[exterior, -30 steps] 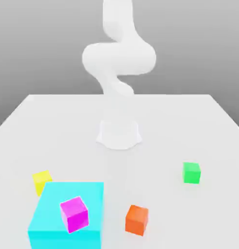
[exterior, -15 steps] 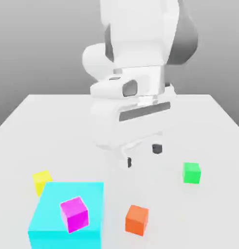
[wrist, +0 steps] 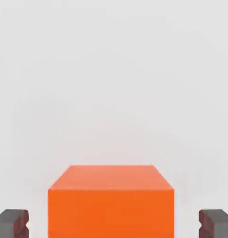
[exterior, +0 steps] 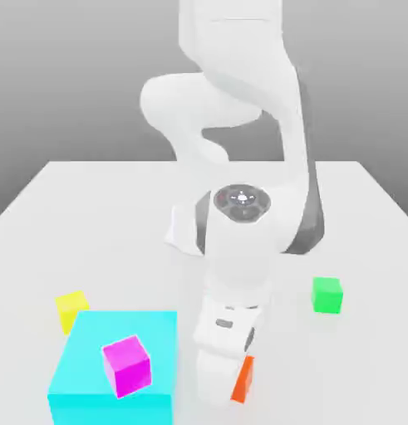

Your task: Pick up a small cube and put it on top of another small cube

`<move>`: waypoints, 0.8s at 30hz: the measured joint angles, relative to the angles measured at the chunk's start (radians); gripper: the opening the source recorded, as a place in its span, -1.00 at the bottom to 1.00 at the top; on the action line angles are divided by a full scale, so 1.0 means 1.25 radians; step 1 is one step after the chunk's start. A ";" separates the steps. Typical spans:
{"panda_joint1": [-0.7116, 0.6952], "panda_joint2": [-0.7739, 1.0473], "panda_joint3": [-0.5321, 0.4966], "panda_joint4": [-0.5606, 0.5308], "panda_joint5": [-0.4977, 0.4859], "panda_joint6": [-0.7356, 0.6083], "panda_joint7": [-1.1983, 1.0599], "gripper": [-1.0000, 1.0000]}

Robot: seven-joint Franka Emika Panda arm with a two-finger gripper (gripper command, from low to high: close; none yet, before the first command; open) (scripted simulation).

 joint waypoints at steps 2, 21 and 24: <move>0.000 0.000 0.000 0.000 0.000 -0.001 0.000 -1.00; -0.102 -0.277 -0.146 0.141 -0.092 -0.417 0.402 -1.00; -0.133 -0.246 -0.143 0.152 -0.079 -0.399 0.436 -1.00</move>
